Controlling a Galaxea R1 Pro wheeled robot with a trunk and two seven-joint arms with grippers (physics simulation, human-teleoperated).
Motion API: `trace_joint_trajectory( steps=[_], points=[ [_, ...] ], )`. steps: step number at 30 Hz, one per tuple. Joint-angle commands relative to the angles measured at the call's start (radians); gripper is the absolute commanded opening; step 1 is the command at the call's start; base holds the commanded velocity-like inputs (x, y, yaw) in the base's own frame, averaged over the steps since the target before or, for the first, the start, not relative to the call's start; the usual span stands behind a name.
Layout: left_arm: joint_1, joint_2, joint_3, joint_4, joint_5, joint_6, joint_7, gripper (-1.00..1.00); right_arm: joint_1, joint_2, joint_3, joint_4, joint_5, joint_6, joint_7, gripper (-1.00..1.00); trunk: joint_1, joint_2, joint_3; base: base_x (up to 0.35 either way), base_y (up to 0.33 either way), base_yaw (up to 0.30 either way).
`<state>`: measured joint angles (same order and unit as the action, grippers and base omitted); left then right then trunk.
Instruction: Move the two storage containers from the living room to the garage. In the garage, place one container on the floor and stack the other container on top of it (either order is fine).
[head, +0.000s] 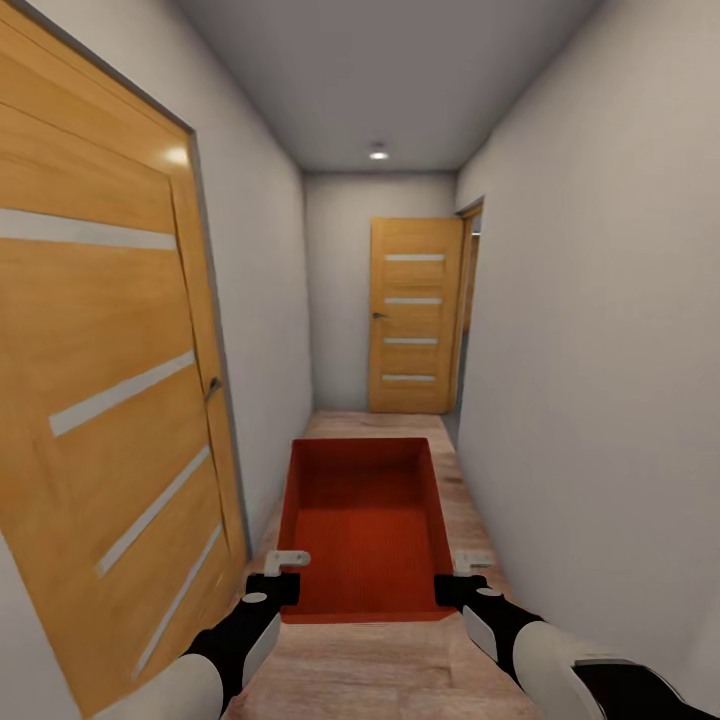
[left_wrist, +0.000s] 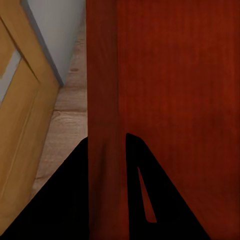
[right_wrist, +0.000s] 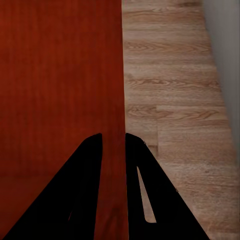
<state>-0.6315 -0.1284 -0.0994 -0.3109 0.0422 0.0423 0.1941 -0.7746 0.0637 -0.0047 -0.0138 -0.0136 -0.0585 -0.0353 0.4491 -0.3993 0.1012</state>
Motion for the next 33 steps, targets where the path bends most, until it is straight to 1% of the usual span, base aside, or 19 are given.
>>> trace_joint_trajectory(
  steps=[1, 24, 33],
  points=[
    [-0.001, 0.002, 0.010, -0.005, -0.015, 0.005, 0.071, -1.00, 0.000, 0.001, -0.026, 0.003, 0.000, -0.003, 0.002, -1.00, 0.001, -0.001, 0.000, 0.322, 0.000, -0.028],
    [-0.001, 0.002, 0.010, -0.005, -0.015, 0.005, 0.071, -1.00, 0.000, 0.001, -0.026, 0.003, 0.000, -0.006, 0.002, -1.00, 0.001, -0.001, 0.000, 0.322, 0.000, -0.002],
    [-0.001, 0.001, 0.010, -0.005, -0.015, 0.005, 0.070, -1.00, 0.000, 0.001, -0.026, 0.003, 0.000, -0.005, 0.002, -1.00, 0.001, -0.001, 0.000, 0.322, 0.078, 0.000]
  ],
)
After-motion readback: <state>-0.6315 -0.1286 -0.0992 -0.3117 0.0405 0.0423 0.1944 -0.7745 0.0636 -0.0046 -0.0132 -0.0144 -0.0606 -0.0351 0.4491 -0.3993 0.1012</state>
